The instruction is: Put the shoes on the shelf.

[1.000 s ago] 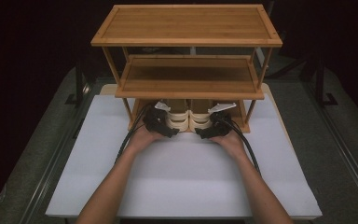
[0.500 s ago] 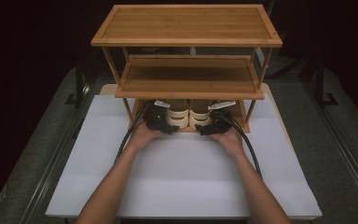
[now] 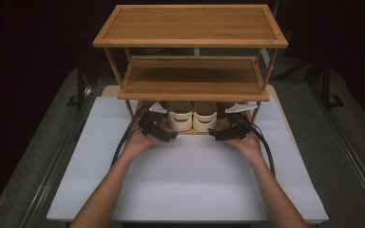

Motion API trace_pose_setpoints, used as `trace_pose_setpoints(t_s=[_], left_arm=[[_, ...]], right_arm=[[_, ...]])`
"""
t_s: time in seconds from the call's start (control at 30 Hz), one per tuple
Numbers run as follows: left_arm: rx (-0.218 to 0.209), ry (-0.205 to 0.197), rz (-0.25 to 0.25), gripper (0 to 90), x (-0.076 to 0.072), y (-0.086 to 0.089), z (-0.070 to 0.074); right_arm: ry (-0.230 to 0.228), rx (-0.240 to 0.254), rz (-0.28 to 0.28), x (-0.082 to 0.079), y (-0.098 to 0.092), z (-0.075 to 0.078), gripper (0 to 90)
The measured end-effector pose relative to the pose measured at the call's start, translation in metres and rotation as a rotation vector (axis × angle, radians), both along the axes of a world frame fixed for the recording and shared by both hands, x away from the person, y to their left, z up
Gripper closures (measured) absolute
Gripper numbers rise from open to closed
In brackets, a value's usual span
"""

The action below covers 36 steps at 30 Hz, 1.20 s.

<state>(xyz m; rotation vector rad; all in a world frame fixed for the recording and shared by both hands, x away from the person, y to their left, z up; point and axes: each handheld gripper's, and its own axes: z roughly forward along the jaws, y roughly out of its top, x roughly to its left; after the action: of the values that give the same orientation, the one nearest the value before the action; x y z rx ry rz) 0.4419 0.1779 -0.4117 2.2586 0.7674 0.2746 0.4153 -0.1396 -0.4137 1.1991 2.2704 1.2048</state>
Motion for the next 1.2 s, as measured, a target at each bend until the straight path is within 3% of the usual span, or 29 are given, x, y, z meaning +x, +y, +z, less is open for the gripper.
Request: trace_pose_setpoints(t_s=[0.1,0.17,0.33,0.67,0.9,1.2], left_arm=[[0.008,-0.012,0.002,0.0,-0.010,0.008,0.005],[-0.018,-0.022,0.024,0.0,-0.019,0.014,0.007],[-0.032,-0.045,0.041,0.0,-0.040,0.032,0.013],[-0.043,-0.061,0.069,0.0,-0.083,0.067,0.018],[-0.025,-0.083,0.081,0.0,-0.115,0.093,0.012],[-0.013,-0.096,0.145,0.0,-0.150,0.131,-0.003]], right_arm=[[-0.006,0.001,-0.003,-0.009,-0.008,0.003,2.2],[0.004,-0.014,-0.005,-0.015,-0.012,0.005,2.2],[0.004,-0.015,-0.016,-0.032,-0.024,0.006,2.2],[-0.007,-0.025,-0.042,-0.069,-0.047,0.002,2.2],[-0.005,-0.028,-0.068,-0.096,-0.066,-0.007,2.2],[-0.009,-0.023,-0.103,-0.129,-0.099,-0.024,2.2]])
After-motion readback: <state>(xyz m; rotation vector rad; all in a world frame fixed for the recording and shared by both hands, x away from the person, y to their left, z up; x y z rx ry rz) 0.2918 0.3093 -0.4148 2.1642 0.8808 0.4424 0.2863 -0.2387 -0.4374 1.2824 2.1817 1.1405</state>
